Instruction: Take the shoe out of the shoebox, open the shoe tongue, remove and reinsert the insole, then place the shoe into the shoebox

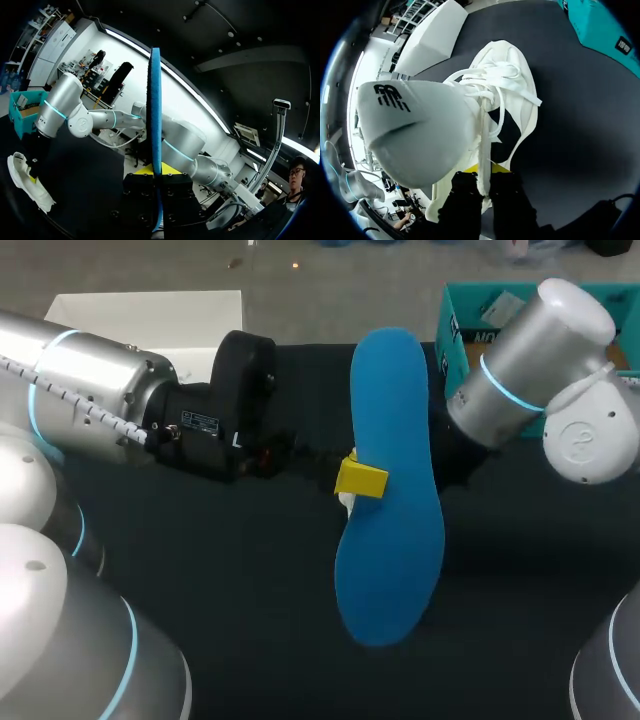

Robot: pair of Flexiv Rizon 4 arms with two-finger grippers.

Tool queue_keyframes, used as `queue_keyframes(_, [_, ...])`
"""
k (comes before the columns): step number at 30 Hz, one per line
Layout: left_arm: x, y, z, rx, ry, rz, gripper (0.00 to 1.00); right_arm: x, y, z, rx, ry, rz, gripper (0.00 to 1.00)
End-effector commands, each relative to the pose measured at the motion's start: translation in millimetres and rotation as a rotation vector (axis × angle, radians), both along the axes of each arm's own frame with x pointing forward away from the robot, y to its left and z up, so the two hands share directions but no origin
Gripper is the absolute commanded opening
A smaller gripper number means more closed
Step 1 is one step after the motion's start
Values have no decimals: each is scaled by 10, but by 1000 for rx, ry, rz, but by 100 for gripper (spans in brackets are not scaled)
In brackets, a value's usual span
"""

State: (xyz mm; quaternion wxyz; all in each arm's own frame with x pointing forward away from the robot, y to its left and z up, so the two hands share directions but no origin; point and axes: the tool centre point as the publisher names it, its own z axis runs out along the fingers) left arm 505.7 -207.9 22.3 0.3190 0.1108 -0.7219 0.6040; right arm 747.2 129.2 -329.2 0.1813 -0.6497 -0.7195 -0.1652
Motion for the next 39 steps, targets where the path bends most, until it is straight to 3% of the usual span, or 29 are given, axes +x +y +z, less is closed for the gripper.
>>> queue_keyframes(1, [-33, -18, 9, 2, -1, 5, 0, -85, -79, -91, 25, -20, -62, 0])
queue_keyframes(13, [-33, -18, 9, 2, -1, 5, 0, -63, -22, -228, 16, -54, 43, 0])
queue_keyframes(23, [-33, -18, 9, 2, -1, 5, 0, -51, 2, -426, 12, -15, 78, 0])
queue_keyframes(30, [-33, -18, 9, 2, -1, 5, 0, -36, -17, -445, 2, 0, 86, 0])
queue_keyframes(31, [-33, -18, 9, 2, -1, 5, 0, -34, -21, -434, -7, 3, 73, 38])
queue_keyframes(32, [-33, -18, 9, 2, -1, 5, 0, -31, -31, -422, -9, 5, 64, 100])
queue_keyframes(39, [-33, -18, 9, 2, -1, 5, 0, -97, -141, -125, 34, 24, 26, 100])
